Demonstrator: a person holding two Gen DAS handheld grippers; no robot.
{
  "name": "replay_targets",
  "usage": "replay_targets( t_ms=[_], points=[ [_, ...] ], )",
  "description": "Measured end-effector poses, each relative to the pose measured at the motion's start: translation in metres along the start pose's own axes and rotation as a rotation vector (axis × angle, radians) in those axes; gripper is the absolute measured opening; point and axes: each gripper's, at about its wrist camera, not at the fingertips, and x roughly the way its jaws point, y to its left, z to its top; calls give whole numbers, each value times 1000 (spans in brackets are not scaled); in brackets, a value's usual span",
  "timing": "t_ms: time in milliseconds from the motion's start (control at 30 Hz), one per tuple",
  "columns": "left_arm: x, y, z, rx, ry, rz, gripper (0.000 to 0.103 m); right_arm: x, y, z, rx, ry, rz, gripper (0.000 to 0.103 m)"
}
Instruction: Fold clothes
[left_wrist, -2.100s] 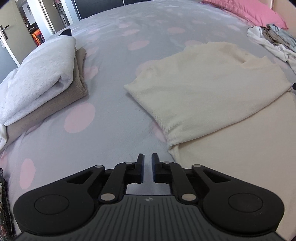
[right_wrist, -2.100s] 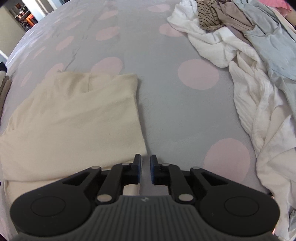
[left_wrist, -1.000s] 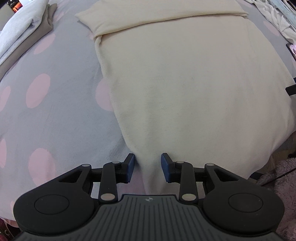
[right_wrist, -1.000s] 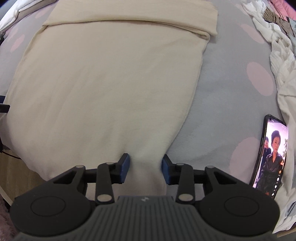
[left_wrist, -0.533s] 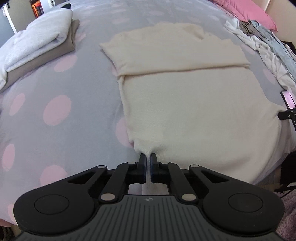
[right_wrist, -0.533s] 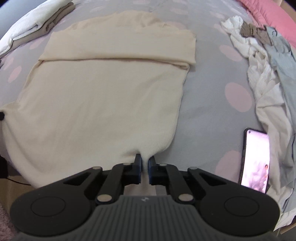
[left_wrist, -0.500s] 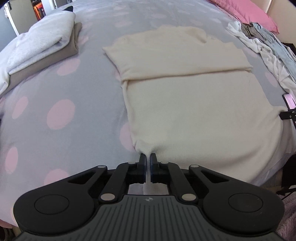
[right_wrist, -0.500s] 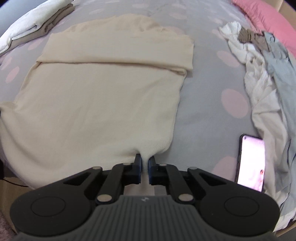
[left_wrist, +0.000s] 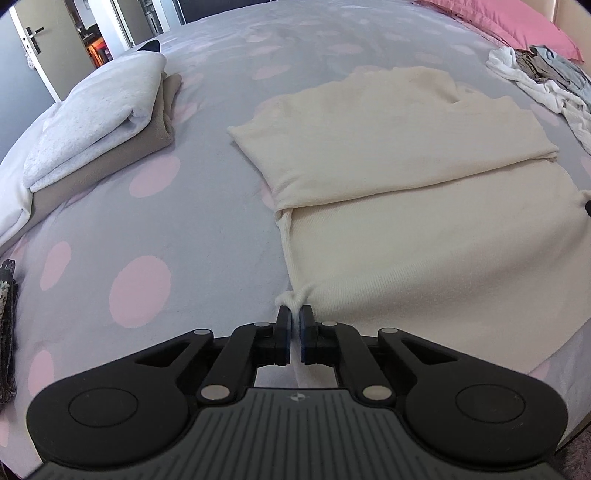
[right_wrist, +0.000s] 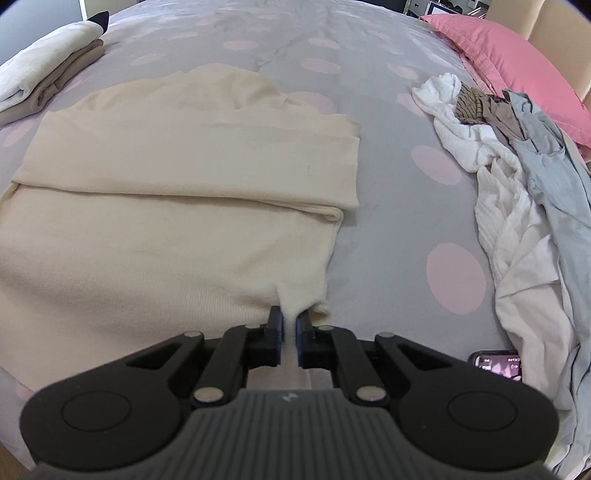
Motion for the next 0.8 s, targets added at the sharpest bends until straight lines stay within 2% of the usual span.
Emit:
replay_targets(
  t_ms=[33, 133, 200, 300, 367, 500, 700, 800],
  points=[
    [-2, -1, 0, -5, -9, 2, 9, -2, 3, -1, -13, -9, -13, 11],
    [-14, -3, -1, -4, -61, 40, 20, -11, 14, -7, -79, -60, -86, 39],
    [-23, -7, -3, 22, -116, 81, 24, -18, 21, -12, -136, -106, -143, 40],
    [-38, -18, -9, 102, -189, 105, 31, -30, 30, -20, -198, -161, -155, 40],
    [-45, -28, -13, 173, -218, 90, 39, -38, 36, -25, -239, -193, -142, 40],
    [-54, -53, -23, 320, -252, 33, 41, -49, 53, -40, -364, -230, -79, 40],
    [-54, -92, -48, 558, -236, -26, 44, -60, 77, -68, -571, -244, 6, 40],
    [-46, -110, -68, 704, -204, -15, 44, -62, 91, -86, -709, -249, 21, 40]
  ],
)
